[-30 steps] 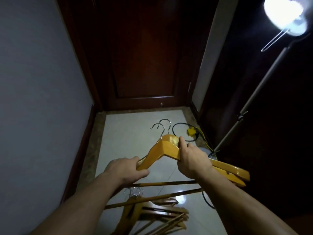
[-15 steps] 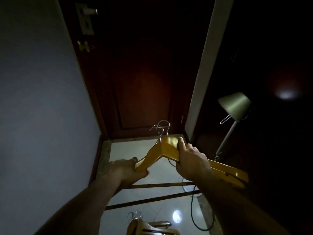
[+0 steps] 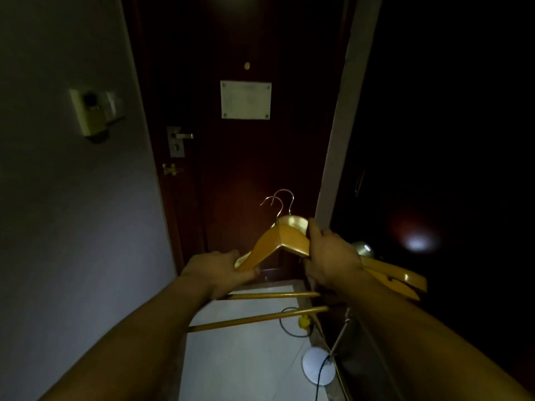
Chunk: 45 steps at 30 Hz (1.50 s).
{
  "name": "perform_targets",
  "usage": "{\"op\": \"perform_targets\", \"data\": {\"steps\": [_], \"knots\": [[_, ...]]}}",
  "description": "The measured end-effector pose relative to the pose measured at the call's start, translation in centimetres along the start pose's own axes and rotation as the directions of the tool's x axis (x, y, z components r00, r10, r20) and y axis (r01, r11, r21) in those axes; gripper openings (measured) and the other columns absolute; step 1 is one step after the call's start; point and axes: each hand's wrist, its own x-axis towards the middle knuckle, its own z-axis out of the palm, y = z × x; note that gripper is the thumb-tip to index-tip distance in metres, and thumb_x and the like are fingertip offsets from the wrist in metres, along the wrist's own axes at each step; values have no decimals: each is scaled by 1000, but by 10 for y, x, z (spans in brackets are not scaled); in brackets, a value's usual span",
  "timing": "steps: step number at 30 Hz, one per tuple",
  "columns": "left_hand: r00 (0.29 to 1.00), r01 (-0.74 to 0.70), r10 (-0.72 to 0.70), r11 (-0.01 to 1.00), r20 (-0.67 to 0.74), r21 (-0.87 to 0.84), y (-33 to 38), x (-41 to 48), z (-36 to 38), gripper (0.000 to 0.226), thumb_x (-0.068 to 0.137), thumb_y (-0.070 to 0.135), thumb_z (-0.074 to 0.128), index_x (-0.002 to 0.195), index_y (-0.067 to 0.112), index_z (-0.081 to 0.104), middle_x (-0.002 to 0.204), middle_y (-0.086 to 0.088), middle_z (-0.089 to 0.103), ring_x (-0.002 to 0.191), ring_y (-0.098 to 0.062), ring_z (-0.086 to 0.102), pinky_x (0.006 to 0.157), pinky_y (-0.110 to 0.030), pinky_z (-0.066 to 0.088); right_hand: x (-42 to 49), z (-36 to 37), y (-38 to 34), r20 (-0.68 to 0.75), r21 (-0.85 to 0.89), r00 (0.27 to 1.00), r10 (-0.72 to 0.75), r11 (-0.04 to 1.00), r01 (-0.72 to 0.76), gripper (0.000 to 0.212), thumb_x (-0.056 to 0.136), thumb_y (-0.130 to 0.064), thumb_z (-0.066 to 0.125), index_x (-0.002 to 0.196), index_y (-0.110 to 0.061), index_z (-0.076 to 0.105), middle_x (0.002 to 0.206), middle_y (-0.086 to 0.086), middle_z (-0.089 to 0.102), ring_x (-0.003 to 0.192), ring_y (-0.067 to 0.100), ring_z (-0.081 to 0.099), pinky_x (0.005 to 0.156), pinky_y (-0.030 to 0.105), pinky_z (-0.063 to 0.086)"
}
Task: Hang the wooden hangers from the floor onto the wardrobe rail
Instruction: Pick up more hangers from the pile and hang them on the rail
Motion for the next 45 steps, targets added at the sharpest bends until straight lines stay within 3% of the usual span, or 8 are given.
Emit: {"op": "perform_targets", "data": {"steps": [4,9,15,26,34,42,45], "knots": [[993,-87,88,996,-84,5,17,-15,-57,58,78,87,25,94,37,51,85,7,63,79,-14,61,84,-39,51,-20,-73,-2,-99,-35,995,26,999,-29,90,88,-36,65,157,-19,9,134,14,51,114,33,57,83,43,52],[962,-220,223,975,-157,34,62,-35,-110,47,87,79,34,93,35,51,80,7,60,73,-10,57,71,-33,41,-62,-142,12,-229,-111,967,111,984,-139,96,88,-38,66,158,-17,5,137,13,49,116,30,55,85,41,55],[896,-409,400,913,-195,-6,132,-43,-133,55,79,86,34,92,36,55,81,8,63,73,-10,61,76,-35,51,-132,-205,48,-337,-164,913,229,941,-296,97,88,-39,67,158,-16,4,140,14,48,122,31,53,90,42,53],[673,-724,708,690,-213,10,311,-110,-129,52,86,80,37,102,33,53,84,9,61,76,-9,59,71,-32,46,-298,-283,139,-412,-235,776,478,767,-598,99,89,-36,68,159,-16,2,142,15,46,125,31,51,94,42,53],[530,-827,817,557,-228,72,475,-170,-125,69,82,85,31,119,30,51,85,11,59,79,-11,62,81,-35,55,-419,-348,220,-519,-247,607,603,574,-781,103,86,-39,70,159,-22,-1,148,11,42,129,32,49,100,46,50],[370,-887,880,430,-299,166,607,-227,-117,64,87,79,35,122,28,50,83,10,55,79,-13,56,69,-31,45,-511,-384,309,-553,-200,472,686,441,-875,103,89,-44,66,158,-28,-8,144,11,46,127,31,50,102,49,47],[318,-895,890,396,-327,206,645,-230,-117,68,86,81,33,131,32,48,95,9,60,89,-14,60,70,-31,43,-526,-389,341,-565,-163,443,696,432,-887,103,90,-43,65,158,-28,-10,145,10,45,128,31,49,103,48,46]]}}
